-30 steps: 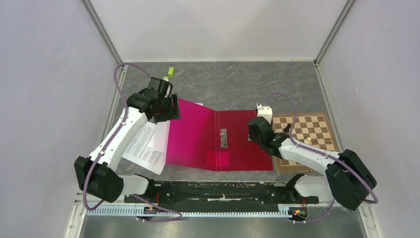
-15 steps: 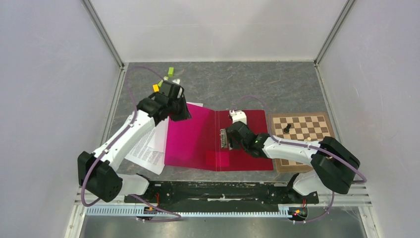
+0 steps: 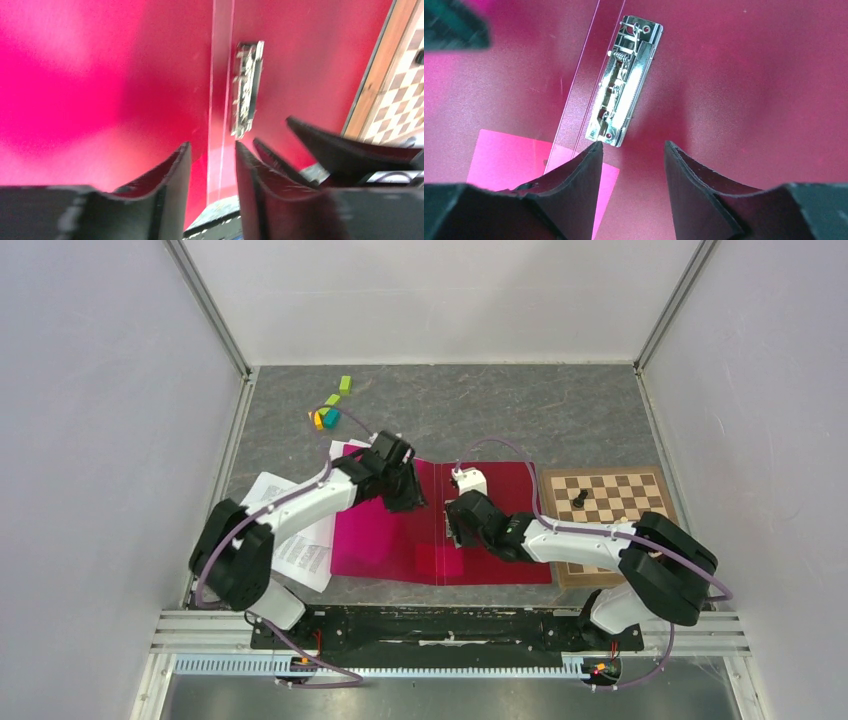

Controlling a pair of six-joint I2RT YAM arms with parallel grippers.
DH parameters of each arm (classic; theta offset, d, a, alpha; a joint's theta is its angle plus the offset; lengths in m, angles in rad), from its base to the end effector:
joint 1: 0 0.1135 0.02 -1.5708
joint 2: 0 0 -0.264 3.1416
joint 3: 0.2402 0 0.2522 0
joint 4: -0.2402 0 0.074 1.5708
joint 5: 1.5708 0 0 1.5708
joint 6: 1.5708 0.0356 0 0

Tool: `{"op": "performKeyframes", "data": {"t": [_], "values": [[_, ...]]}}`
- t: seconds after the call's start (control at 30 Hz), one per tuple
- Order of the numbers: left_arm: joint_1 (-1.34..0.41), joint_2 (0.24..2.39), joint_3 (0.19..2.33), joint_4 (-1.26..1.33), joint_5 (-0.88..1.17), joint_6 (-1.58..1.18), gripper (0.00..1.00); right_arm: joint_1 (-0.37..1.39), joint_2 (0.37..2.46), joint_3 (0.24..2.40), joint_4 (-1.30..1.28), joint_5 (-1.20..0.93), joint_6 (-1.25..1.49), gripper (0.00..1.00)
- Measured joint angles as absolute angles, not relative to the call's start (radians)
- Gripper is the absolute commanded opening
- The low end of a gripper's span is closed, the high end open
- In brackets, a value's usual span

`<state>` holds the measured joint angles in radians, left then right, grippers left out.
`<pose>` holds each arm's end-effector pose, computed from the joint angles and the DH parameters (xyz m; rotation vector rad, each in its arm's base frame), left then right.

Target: Put the files into the folder

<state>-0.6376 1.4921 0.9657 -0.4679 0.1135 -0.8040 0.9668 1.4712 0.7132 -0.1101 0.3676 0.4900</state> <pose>0.2393 -0.1823 0.2138 -0.1796 2.7032 -0.6457 0.1708 0.2250 0.1695 -0.4031 2.3431 0.2497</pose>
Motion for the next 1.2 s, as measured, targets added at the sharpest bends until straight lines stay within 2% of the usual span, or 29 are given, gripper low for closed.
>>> {"op": "performKeyframes", "data": {"t": [0.1,0.2,0.47,0.6,0.87,1.03,1.2], "values": [[-0.653,1.609,1.097,-0.477,0.072,-0.791,0.66,0.967,1.467,0.692,-0.084,0.376,0.497,0.51],[-0.675,1.732,1.228,-0.482,0.014,-0.763,0.76,0.967,1.452,0.653,-0.067,0.390,0.501,0.51],[-0.759,1.996,1.457,-0.581,-0.173,-0.701,0.87,0.958,1.408,0.555,-0.009,0.402,0.523,0.52],[-0.781,2.056,1.487,-0.606,-0.232,-0.698,0.89,0.941,1.390,0.516,0.038,0.402,0.534,0.52],[-0.786,2.062,1.482,-0.606,-0.283,-0.765,0.87,0.904,1.361,0.489,0.056,0.401,0.526,0.52],[-0.790,2.036,1.434,-0.576,-0.321,-0.843,0.87,0.930,1.369,0.539,0.045,0.397,0.522,0.50],[-0.794,2.035,1.429,-0.574,-0.345,-0.878,0.89,0.985,1.423,0.634,0.070,0.394,0.522,0.44]]}}
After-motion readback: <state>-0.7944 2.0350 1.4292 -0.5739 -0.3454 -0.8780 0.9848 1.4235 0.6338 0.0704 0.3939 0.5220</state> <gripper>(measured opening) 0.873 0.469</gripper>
